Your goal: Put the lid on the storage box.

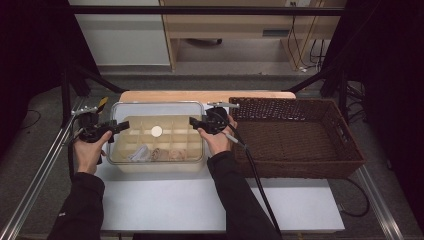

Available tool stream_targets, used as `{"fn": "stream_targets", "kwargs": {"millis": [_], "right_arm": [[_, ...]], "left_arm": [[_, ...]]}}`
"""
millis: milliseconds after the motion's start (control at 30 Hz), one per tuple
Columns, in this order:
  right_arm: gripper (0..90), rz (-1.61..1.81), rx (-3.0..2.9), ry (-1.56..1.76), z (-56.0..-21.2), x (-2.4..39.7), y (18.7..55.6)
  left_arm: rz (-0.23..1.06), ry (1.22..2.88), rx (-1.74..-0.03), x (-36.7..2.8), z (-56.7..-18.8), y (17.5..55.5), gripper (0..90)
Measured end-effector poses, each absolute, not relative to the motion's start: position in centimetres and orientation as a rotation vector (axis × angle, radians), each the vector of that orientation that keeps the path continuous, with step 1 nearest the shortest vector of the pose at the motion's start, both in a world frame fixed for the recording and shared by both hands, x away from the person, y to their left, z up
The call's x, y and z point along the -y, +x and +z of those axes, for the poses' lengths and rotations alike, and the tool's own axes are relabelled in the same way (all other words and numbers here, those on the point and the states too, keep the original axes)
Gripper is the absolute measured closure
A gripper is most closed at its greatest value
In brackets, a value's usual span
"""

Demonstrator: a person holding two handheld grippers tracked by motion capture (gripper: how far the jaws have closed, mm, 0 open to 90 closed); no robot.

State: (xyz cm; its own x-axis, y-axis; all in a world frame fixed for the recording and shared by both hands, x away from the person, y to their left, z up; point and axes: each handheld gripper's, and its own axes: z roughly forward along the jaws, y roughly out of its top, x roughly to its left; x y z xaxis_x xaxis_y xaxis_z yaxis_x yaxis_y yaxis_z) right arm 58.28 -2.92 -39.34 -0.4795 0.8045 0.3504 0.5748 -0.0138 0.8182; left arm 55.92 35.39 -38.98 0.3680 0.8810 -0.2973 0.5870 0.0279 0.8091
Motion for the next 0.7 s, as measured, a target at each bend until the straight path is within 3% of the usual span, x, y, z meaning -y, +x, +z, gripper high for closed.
{"fn": "stream_targets", "kwargs": {"millis": [700], "right_arm": [[39.4, 1.454, -2.050, 1.503, -41.3, 2.1, 59.3]], "left_arm": [[0.358, 1.713, -1.372, -35.3, -40.7, 57.2, 26.9]]}}
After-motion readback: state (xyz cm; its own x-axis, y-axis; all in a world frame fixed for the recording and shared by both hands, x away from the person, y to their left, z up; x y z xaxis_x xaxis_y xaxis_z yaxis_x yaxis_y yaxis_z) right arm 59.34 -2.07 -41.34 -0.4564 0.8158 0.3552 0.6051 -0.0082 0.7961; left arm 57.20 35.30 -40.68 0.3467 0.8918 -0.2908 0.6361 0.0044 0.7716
